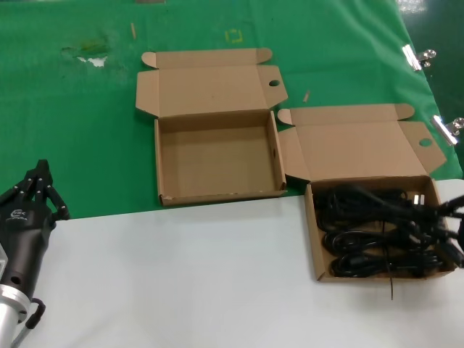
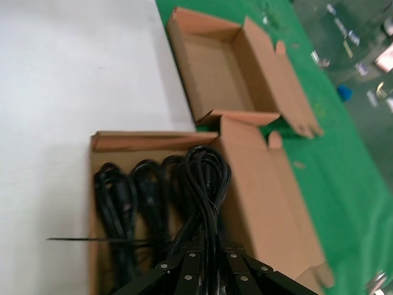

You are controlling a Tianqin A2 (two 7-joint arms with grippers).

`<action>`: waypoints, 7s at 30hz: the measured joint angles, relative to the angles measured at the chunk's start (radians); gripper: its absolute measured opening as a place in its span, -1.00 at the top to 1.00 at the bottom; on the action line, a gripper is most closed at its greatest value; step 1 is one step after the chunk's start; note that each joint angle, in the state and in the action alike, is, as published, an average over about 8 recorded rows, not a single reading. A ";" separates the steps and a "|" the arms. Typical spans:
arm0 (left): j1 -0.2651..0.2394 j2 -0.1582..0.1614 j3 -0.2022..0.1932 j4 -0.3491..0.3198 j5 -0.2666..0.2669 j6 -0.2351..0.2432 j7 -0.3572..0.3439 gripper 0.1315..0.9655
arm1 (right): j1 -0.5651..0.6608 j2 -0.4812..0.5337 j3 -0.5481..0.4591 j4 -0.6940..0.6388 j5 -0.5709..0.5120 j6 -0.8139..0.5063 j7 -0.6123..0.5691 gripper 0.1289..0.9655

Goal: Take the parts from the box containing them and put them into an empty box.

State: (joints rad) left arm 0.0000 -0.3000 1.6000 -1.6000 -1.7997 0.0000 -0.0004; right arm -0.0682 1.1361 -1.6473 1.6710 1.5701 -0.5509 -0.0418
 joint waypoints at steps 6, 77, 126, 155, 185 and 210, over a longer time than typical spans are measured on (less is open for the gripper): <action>0.000 0.000 0.000 0.000 0.000 0.000 0.000 0.98 | 0.040 -0.015 0.021 0.015 0.032 -0.010 -0.079 0.91; 0.000 0.000 0.000 0.000 0.000 0.000 0.000 0.98 | 0.649 -0.726 -0.352 -0.579 -0.087 0.059 -0.677 0.89; 0.000 0.000 0.000 0.000 0.000 0.000 0.000 0.98 | 0.380 -0.503 -0.128 -0.108 -0.248 0.120 -0.019 -0.86; 0.000 0.000 0.000 0.000 0.000 0.000 0.000 0.96 | 0.155 -0.476 0.012 -0.023 -0.105 0.223 0.035 -1.00; 0.000 0.000 0.000 0.000 0.000 0.000 0.001 0.04 | 0.118 -0.629 0.027 -0.044 0.037 0.362 0.038 -1.00; 0.000 0.000 0.000 0.000 0.000 0.000 0.000 -0.92 | 0.087 -0.758 0.040 -0.061 0.157 0.480 0.040 -1.00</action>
State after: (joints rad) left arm 0.0000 -0.3000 1.6000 -1.6000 -1.7999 0.0000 -0.0001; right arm 0.0188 0.3782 -1.6076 1.6103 1.7272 -0.0712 -0.0016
